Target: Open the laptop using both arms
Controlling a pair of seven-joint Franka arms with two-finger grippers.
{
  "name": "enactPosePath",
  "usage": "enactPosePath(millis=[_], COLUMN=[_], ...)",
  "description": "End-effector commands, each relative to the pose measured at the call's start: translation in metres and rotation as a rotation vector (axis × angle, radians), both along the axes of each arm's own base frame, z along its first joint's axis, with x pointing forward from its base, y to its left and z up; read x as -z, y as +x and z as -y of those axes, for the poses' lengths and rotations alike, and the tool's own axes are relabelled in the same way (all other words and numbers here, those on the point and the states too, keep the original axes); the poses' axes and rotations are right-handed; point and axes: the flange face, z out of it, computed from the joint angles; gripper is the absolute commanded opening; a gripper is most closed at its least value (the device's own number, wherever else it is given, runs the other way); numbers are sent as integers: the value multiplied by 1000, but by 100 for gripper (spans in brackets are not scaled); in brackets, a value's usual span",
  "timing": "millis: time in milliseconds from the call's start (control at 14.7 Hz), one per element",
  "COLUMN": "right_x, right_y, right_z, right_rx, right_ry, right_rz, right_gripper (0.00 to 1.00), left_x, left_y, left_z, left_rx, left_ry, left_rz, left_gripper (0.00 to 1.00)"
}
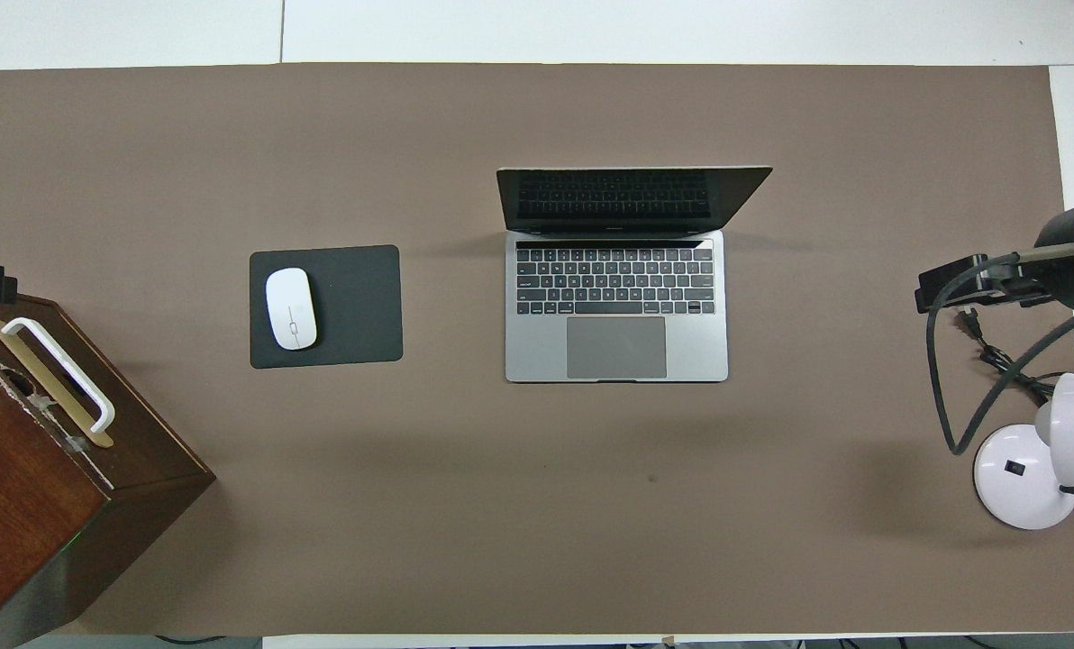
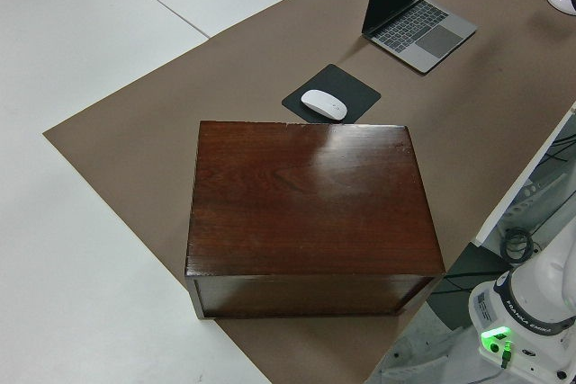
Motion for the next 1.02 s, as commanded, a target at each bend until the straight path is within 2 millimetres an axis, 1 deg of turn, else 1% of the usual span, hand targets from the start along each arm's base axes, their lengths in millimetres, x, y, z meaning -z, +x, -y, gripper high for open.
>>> enactPosePath(millis=[0,136,204,409,954], right_x=[0,0,1,0,0], right_y=[-1,-1,-1,-2,-2], right_z=[2,1,1,0,0], right_rx=[13,12,12,10,10], right_ry=[12,10,10,10,10], right_rz=[-5,-5,-6,-6,-6], right_gripper=[100,100,100,100,100], left_x=[7,9,12,13,15], left_y=[0,2,5,6,6], left_z=[0,-4,-4,-7,-5], left_rx=[-24,-40,-65,-81,-85], left_ry=[-13,-16,-46,-55,-56], left_rz=[14,11,12,10,4], left_gripper=[100,100,100,100,100])
